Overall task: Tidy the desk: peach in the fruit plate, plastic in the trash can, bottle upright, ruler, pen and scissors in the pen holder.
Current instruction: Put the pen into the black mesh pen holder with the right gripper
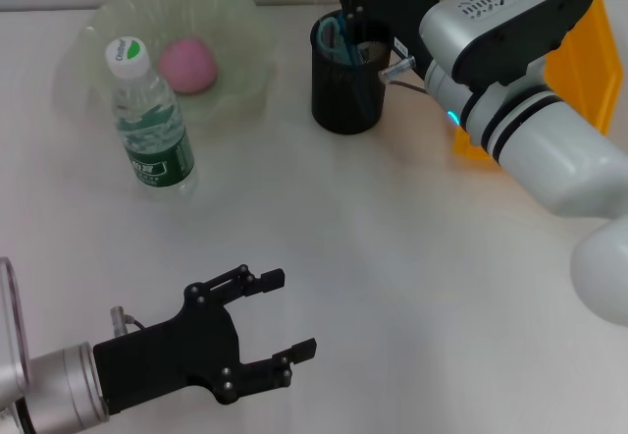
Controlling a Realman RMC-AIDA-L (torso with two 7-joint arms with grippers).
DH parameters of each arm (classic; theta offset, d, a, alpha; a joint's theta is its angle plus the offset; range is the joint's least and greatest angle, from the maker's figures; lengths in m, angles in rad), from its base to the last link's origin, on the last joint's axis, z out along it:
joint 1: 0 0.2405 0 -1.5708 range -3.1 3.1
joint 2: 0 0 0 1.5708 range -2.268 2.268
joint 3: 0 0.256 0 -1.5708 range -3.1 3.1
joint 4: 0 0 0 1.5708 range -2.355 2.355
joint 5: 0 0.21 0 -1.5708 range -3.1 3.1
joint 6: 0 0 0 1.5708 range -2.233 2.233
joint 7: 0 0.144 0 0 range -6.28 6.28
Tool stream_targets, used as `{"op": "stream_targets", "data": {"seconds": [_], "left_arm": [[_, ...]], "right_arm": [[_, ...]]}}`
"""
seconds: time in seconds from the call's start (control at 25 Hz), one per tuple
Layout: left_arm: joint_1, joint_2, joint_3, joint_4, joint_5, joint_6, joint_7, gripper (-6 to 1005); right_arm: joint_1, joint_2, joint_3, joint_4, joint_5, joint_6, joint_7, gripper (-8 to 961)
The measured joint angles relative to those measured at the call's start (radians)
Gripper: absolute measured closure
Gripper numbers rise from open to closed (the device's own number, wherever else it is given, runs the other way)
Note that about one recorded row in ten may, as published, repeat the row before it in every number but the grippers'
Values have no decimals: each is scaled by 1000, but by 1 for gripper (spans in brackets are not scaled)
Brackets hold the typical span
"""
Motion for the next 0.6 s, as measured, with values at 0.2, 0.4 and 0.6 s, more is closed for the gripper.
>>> {"op": "stream_targets", "data": {"seconds": [0.2, 0.4, 0.6], "left_arm": [[0, 0, -2, 0, 0, 0, 1, 198], [0, 0, -3, 0, 0, 0, 1, 198], [0, 0, -2, 0, 0, 0, 2, 198]], "right_arm": [[20, 3, -11, 28, 0, 0, 6, 818], [31, 2, -35, 50, 0, -2, 7, 818], [29, 3, -41, 53, 0, -4, 7, 749]]}}
